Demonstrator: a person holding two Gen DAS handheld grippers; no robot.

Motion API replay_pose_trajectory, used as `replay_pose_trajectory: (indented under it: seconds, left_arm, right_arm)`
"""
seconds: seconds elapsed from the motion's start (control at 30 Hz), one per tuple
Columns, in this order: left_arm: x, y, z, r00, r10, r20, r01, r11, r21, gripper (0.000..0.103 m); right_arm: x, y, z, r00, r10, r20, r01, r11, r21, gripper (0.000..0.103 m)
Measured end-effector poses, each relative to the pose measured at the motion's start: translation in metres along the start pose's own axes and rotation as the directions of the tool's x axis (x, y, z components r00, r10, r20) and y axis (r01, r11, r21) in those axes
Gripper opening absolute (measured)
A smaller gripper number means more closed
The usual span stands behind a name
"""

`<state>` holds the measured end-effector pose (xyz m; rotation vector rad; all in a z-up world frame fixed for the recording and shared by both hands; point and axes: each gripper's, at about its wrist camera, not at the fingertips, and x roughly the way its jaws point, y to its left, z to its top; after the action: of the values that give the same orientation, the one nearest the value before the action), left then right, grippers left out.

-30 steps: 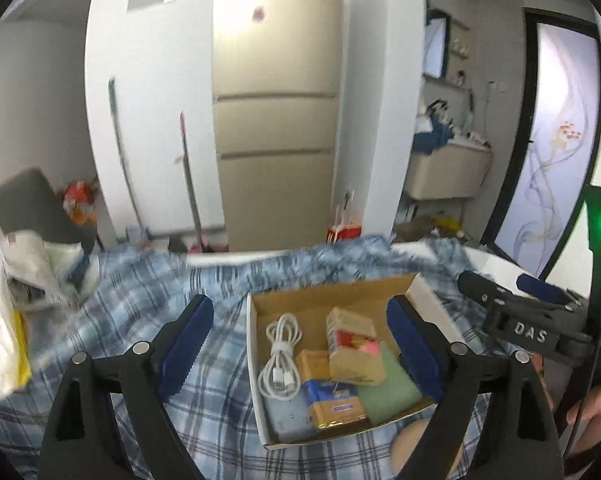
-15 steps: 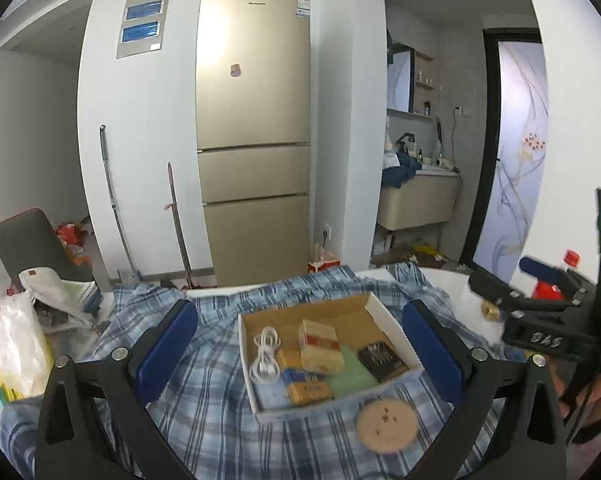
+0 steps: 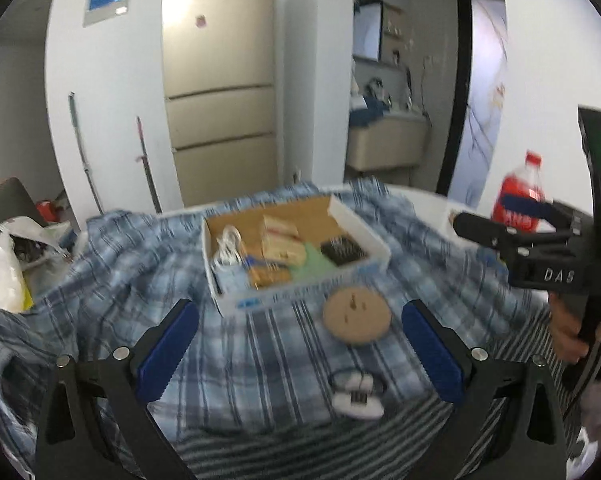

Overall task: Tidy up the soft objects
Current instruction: 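Withdraw both open grippers from the white box, then grasp the white plush bunny keychain with the left gripper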

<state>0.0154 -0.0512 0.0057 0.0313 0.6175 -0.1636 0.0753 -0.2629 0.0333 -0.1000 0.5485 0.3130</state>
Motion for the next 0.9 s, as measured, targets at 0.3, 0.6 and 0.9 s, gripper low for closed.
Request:
replay_pose_trajectory:
  seconds: [0.3,0.6,0.9]
  left_arm:
    - [0.055,-0.012,-0.04,0.944,-0.184,-0.274,0.201,0.979,0.037,0.085]
    - [0.075,-0.022,-0.057,0.907,-0.232,-0.352,0.269,0.961,0.06,0.082]
    - [0.082,-0.033,-0.064,0.914,-0.17,-0.369,0.228,0.966,0.12,0.062]
  right_arm:
    - [0.021,0.003,-0.044,0.984,0.004,-0.177,-0.006,1.0,-0.01,0.103]
    - [0.036,0.011,-0.07,0.972,0.022,-0.233,-0.034,0.998,-0.051,0.103]
    - [0.049,0.006,-0.079,0.958,0.014,-0.285,-0.031,0.998,-0.056,0.103]
